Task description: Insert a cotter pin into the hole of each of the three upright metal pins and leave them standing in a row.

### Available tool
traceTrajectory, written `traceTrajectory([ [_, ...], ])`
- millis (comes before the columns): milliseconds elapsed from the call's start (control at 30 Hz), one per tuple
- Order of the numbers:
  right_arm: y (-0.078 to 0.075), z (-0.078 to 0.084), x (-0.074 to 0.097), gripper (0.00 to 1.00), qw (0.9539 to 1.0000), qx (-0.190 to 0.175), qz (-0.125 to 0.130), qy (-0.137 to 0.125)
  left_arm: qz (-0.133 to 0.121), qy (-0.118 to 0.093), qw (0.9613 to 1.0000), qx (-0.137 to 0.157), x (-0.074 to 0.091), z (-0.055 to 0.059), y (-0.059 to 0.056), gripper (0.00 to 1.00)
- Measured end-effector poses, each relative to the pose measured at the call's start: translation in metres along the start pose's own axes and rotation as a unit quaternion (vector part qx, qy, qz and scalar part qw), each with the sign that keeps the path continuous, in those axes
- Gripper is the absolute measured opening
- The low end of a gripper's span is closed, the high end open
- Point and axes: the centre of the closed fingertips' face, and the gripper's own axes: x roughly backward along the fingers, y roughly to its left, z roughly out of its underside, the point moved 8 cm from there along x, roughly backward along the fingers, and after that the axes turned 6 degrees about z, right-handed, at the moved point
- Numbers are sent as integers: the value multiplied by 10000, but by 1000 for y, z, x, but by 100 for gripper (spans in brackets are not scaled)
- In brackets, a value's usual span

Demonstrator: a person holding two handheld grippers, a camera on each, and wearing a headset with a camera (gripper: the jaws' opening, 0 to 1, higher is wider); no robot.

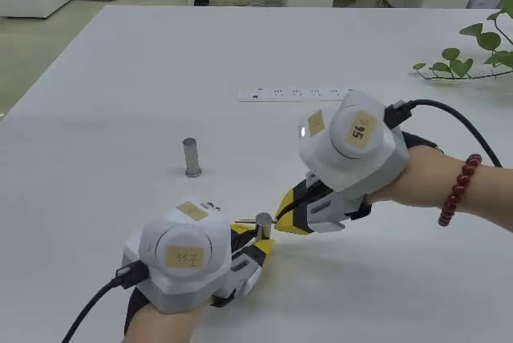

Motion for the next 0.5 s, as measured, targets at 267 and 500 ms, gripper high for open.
traceTrajectory([
  [267,-7,1,-1,5,9999,-105,52,-28,11,-16,10000,-1,-5,-3,4,11],
  [500,-11,2,-2,5,9998,-115,135,-46,-42,-27,10000,34,-9,-4,7,11],
])
